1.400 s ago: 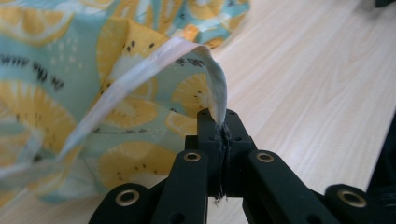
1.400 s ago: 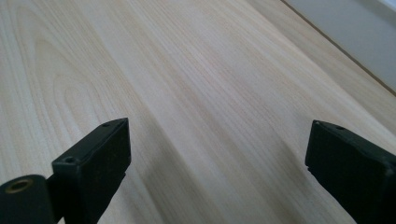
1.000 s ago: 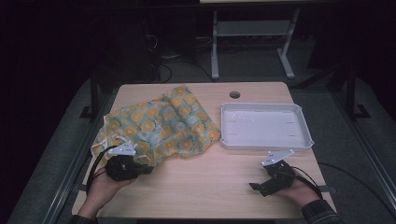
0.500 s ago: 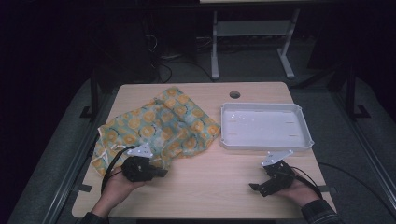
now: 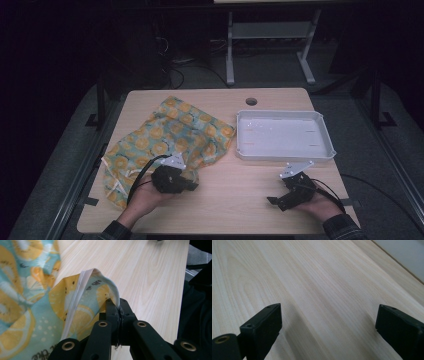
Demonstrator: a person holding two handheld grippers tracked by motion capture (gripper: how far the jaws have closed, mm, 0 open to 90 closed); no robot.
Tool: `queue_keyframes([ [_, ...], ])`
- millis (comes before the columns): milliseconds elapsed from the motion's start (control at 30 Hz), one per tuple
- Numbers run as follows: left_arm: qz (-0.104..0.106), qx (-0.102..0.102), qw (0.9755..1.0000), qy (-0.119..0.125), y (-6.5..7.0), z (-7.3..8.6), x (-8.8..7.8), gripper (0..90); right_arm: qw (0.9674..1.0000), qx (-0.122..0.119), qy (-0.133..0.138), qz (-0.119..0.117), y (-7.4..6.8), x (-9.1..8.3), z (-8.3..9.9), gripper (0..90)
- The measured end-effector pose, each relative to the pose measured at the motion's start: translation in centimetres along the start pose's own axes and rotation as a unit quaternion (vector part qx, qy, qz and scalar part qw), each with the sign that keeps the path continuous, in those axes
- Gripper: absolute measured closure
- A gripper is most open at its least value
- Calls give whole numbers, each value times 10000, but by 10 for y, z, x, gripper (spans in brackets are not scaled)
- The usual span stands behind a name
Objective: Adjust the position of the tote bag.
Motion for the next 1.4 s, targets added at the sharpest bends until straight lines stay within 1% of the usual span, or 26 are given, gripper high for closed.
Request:
queue_keyframes([
  [267,115,172,9998,-31,2,-21,19,882,10000,-14,-1,-9,0,-1,1,61],
  [300,135,182,9997,3,2,-24,22,882,10000,8,3,-13,0,-1,1,61],
  [333,166,191,9997,2,3,-27,24,882,10000,-21,1,-11,0,-1,1,61],
  [400,166,257,9995,-1,3,-33,30,882,10000,-20,2,-13,0,-1,0,61],
  [567,200,325,9993,57,3,-47,40,882,10000,-36,8,-16,0,-1,0,61],
  [667,248,315,9992,88,3,-54,48,882,10000,-44,10,-24,0,-1,0,61],
  [733,261,347,9990,68,2,-58,53,882,10000,-36,11,-29,-1,-1,0,61],
  [800,282,322,9990,94,1,-63,57,882,10000,-27,12,-36,-1,-1,0,61],
  [867,303,299,9989,173,1,-68,62,882,10000,-44,14,-35,-1,-2,1,61],
  [967,307,285,9990,180,0,-73,67,872,10000,-47,18,-41,-1,-2,1,61],
  [1000,299,281,9990,164,1,-72,67,840,10000,-40,12,-36,-1,-2,1,61],
  [1067,304,244,9992,98,2,-70,64,748,10000,-29,16,-41,-2,-2,1,61],
  [1100,287,256,9992,94,3,-69,61,692,10000,-48,26,-43,-1,-2,1,61],
  [1133,269,277,9992,100,4,-68,57,657,10000,-47,24,-42,-1,-3,1,61],
  [1167,246,251,9993,147,6,-68,53,624,10000,-47,26,-43,-1,-2,1,61],
  [1200,236,270,9993,137,7,-67,47,600,10000,-42,26,-39,-1,-2,1,61],
  [1300,215,237,9993,182,10,-63,31,556,10000,-50,29,-39,-1,-2,1,61],
  [1400,167,171,9994,240,10,-57,15,534,10000,-50,19,-26,-1,-3,1,61],
])
Point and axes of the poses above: each handheld gripper's, and its own axes: x roughly forward along the jaws, z roughly out of its underside, y roughly to its right, the point moved 10 cm from there along x, roughly forward along the jaws, and after that the axes turned 10 degrees about x, right-handed, at the moved point
